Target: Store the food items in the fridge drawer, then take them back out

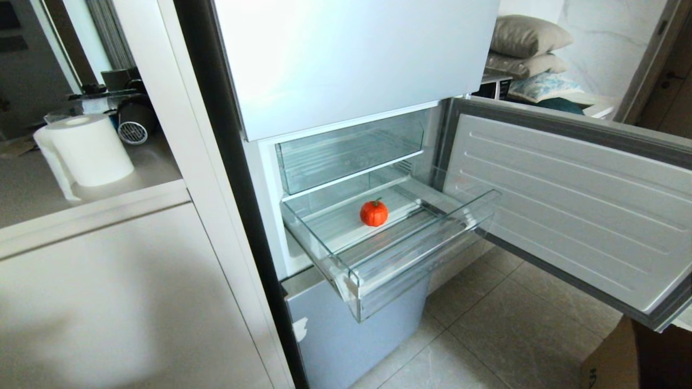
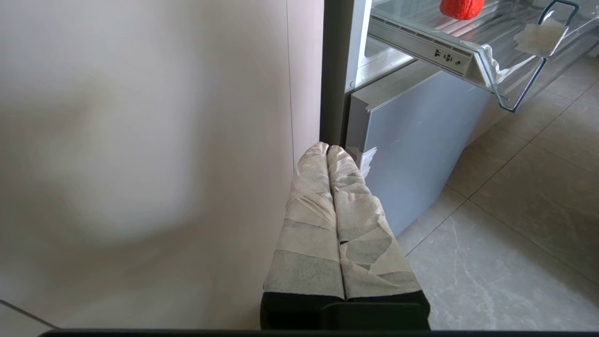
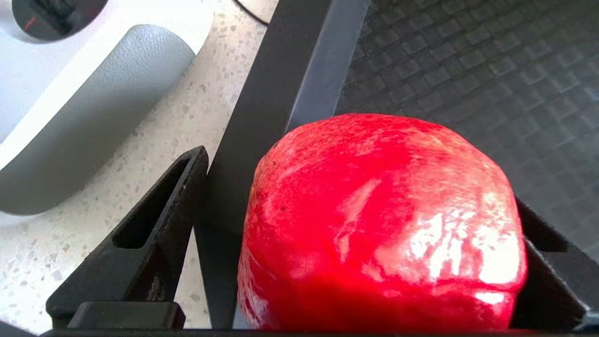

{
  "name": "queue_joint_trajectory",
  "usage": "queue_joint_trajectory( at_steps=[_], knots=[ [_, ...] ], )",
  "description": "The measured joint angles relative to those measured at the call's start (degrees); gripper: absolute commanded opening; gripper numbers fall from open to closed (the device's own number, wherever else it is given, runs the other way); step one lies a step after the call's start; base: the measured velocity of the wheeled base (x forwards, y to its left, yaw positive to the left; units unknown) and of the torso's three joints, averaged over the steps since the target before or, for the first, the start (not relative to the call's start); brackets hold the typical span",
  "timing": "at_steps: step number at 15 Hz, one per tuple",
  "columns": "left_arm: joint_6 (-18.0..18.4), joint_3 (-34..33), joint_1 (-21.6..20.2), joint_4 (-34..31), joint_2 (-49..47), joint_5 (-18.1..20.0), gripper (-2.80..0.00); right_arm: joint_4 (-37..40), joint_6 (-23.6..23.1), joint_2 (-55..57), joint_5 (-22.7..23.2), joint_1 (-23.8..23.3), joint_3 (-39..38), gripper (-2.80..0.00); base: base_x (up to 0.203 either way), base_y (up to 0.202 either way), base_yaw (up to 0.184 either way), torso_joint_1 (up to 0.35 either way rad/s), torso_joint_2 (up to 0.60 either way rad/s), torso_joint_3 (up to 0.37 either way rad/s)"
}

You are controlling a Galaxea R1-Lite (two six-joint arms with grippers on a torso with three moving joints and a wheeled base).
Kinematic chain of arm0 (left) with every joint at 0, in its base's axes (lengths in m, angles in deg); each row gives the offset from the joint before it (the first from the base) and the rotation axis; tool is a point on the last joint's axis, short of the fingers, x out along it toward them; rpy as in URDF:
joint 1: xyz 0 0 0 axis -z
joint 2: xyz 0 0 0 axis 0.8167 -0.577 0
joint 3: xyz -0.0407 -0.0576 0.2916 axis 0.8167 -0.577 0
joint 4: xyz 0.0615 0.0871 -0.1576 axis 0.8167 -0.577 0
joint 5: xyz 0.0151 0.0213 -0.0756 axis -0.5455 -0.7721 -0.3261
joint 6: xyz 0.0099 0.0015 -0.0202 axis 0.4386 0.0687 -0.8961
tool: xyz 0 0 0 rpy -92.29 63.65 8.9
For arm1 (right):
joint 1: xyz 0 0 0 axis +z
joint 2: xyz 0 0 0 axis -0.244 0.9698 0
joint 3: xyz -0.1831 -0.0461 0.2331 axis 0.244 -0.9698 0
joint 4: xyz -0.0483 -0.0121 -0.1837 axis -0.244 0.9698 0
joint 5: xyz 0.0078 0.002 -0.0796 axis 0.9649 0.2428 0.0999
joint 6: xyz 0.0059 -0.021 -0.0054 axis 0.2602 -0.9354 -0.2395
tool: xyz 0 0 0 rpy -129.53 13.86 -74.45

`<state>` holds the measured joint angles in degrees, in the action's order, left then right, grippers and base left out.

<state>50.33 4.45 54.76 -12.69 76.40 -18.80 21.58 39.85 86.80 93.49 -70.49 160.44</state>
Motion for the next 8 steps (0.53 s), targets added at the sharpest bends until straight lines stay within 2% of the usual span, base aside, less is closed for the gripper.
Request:
queue_joint_trajectory(
  at_steps=[5, 8],
  knots=[
    [0.0, 0.0, 0.0, 0.0, 0.0, -0.02, -2.8, -0.01, 0.11, -1.62, 0.07, -0.07, -2.06, -2.8, 0.0, 0.0, 0.0, 0.0, 0.0, 0.0],
    [0.0, 0.0, 0.0, 0.0, 0.0, 0.0, -2.8, 0.48, 0.13, -4.96, 0.05, -0.76, -5.96, -2.8, 0.0, 0.0, 0.0, 0.0, 0.0, 0.0]
  ],
)
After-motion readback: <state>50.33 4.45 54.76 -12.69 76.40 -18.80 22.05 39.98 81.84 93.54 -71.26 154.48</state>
